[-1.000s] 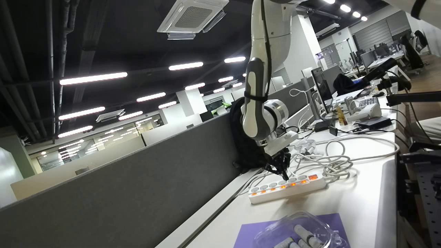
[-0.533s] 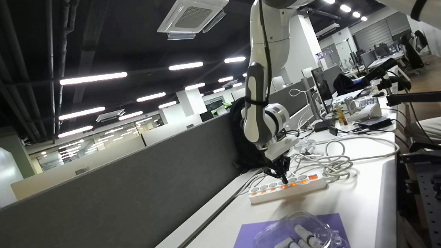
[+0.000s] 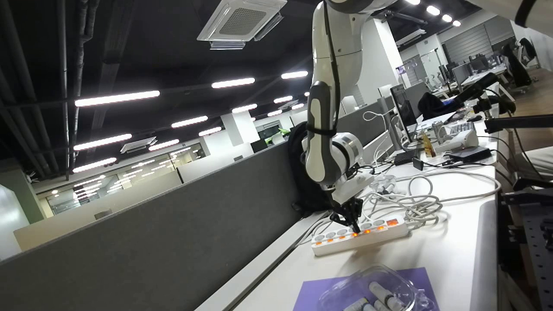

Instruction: Turn off the middle switch

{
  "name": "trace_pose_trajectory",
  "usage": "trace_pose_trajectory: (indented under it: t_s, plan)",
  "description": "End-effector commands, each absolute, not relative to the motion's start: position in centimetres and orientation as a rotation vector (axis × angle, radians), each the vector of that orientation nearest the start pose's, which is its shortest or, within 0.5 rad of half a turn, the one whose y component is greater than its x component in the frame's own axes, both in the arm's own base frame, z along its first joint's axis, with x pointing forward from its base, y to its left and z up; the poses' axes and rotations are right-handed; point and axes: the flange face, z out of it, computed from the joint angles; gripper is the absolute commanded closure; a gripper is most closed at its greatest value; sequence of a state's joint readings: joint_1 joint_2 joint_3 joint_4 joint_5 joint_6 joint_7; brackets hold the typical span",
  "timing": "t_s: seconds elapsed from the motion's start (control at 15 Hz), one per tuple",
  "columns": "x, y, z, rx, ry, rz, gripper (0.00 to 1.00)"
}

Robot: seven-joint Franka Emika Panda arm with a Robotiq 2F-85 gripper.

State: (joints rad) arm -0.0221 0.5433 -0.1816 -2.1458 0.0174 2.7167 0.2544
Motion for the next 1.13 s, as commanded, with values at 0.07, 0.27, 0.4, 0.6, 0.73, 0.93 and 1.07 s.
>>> trace_pose_trajectory:
  t_s: [0.07,0.27,0.4,0.6,0.73,0.93,1.07]
  plan:
    - [56.1,-12.1,14.1,-3.159,0.720,-0.035,1.00]
    - [56.0,-12.2,12.9,-3.191,0.699,-0.023,1.00]
    - [56.0,-12.2,12.3,-3.222,0.676,-0.017,1.00]
    - [56.1,-11.9,12.1,-3.254,0.639,-0.017,1.00]
    - [56.1,-11.4,12.7,-3.257,0.605,-0.016,1.00]
    - [55.9,-10.3,14.9,-3.236,0.569,-0.048,1.00]
    - [55.7,-9.6,16.7,-3.228,0.554,-0.095,0.74]
